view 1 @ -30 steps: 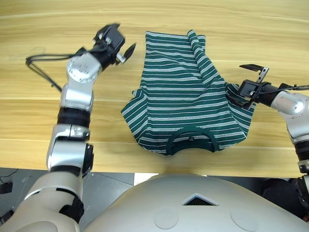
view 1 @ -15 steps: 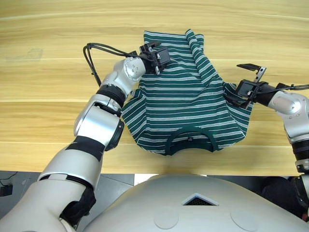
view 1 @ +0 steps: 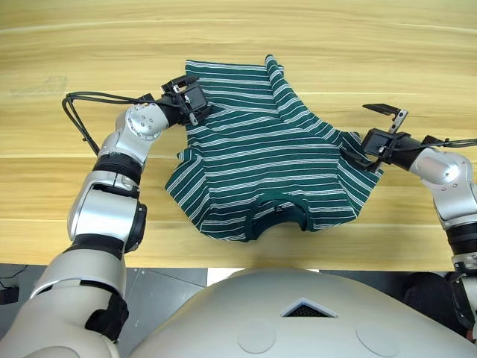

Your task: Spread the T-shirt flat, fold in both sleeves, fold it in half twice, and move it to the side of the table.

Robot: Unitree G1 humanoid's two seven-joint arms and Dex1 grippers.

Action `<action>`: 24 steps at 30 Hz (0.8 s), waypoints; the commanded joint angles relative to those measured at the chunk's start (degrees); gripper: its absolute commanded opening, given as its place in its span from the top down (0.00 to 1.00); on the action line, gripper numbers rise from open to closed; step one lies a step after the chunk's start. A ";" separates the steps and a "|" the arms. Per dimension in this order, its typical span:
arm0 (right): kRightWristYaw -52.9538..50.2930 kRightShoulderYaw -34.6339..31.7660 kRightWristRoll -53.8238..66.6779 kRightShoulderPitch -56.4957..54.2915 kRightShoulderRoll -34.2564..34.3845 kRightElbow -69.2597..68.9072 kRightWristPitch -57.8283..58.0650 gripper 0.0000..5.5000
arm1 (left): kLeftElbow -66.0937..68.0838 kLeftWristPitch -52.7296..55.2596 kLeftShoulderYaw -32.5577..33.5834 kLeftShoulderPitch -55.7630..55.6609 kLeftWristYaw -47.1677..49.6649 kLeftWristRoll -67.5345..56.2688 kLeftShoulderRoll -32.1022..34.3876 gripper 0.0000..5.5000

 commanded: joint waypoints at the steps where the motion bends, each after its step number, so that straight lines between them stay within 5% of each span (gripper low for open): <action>1: 2.20 1.21 1.05 1.71 2.16 1.75 1.80 0.02 | -0.55 2.10 -0.42 2.43 -1.16 0.51 -0.48 0.38; 9: 1.15 -1.58 3.65 2.79 3.03 0.46 3.81 0.02 | -3.58 2.25 -0.08 4.63 -1.96 -0.33 -0.45 0.38; 19: -1.07 -6.03 2.33 7.67 -1.21 2.05 4.61 0.02 | -19.11 3.89 6.81 20.10 -6.62 -6.80 11.25 0.38; 24: -0.16 -5.29 2.47 6.96 -0.35 1.88 4.35 0.02 | -24.66 6.29 8.24 24.18 -6.75 -8.33 11.42 0.38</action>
